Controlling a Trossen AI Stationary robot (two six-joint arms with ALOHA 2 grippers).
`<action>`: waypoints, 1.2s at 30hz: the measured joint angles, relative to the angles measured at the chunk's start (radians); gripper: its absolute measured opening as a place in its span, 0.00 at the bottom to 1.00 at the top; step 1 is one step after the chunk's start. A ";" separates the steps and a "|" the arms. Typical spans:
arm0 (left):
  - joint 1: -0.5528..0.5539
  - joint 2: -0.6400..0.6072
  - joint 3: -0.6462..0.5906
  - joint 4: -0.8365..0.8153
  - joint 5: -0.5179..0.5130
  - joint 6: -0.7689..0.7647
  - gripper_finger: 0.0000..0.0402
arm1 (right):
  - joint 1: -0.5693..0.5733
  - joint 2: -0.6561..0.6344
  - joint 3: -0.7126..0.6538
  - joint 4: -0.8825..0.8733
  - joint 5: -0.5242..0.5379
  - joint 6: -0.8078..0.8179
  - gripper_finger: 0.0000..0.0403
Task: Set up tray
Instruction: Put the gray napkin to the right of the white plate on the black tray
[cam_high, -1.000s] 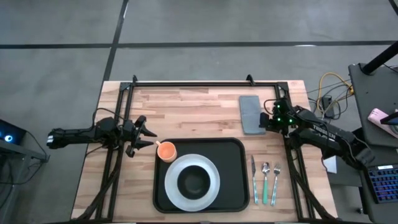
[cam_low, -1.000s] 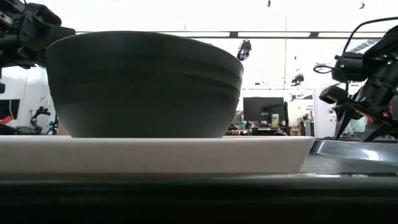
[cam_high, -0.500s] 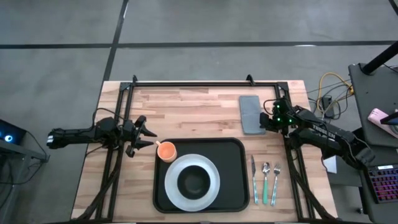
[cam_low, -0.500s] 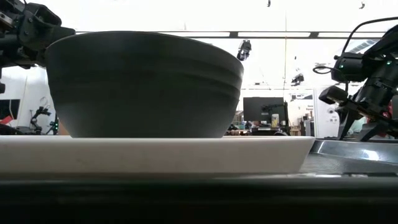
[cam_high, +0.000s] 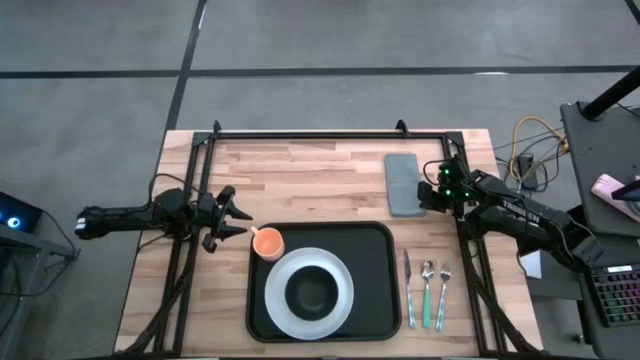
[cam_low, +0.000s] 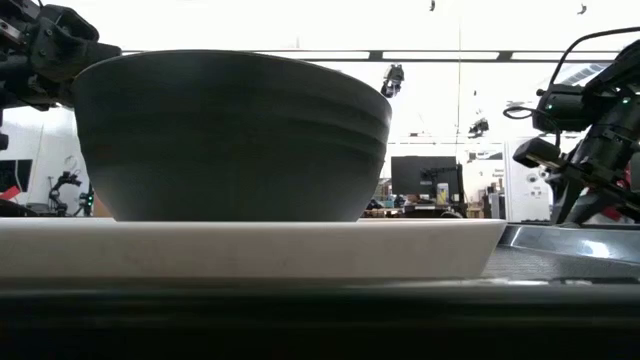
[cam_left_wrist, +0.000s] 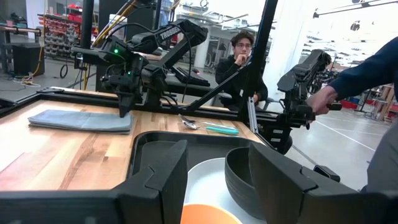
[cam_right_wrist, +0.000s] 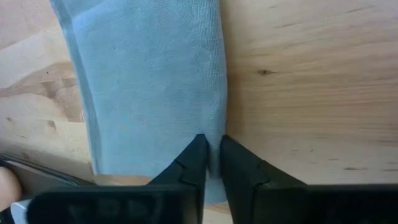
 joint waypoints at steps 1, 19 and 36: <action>0.000 0.000 0.000 0.000 0.000 0.000 0.38 | 0.000 0.000 0.000 0.000 0.000 0.000 0.06; 0.000 0.000 0.000 0.000 0.000 0.000 0.38 | 0.000 -0.001 0.001 0.210 -0.136 0.166 0.02; 0.000 0.000 0.000 0.000 0.000 0.000 0.38 | 0.095 -0.009 -0.006 0.452 -0.160 0.371 0.02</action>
